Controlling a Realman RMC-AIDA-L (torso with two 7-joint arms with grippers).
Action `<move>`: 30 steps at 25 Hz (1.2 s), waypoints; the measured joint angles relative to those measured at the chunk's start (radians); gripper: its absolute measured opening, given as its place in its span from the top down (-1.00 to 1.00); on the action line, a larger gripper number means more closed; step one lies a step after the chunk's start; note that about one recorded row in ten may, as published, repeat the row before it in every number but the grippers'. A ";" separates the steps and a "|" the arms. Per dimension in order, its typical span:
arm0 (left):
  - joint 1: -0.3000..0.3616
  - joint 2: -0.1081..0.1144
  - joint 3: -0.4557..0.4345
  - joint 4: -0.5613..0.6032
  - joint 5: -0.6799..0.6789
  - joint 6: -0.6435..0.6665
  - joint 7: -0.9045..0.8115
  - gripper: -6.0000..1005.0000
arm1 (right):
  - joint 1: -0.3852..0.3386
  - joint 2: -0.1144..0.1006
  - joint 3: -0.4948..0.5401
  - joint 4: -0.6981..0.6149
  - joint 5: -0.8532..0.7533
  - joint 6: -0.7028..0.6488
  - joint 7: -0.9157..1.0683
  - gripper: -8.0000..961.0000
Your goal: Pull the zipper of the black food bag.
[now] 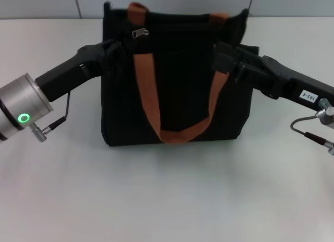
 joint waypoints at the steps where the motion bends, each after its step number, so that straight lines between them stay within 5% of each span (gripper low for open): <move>1: 0.003 0.000 -0.010 -0.005 -0.004 0.007 -0.017 0.94 | 0.000 0.000 0.001 0.000 0.000 0.004 0.000 -0.69; 16: 0.008 0.000 0.013 -0.016 -0.012 0.036 -0.032 0.94 | 0.021 0.003 0.005 0.007 0.014 0.055 0.055 -0.67; 30: -0.004 -0.001 0.008 -0.030 -0.012 0.046 -0.042 0.94 | 0.152 0.008 -0.025 0.014 0.015 0.242 0.193 -0.64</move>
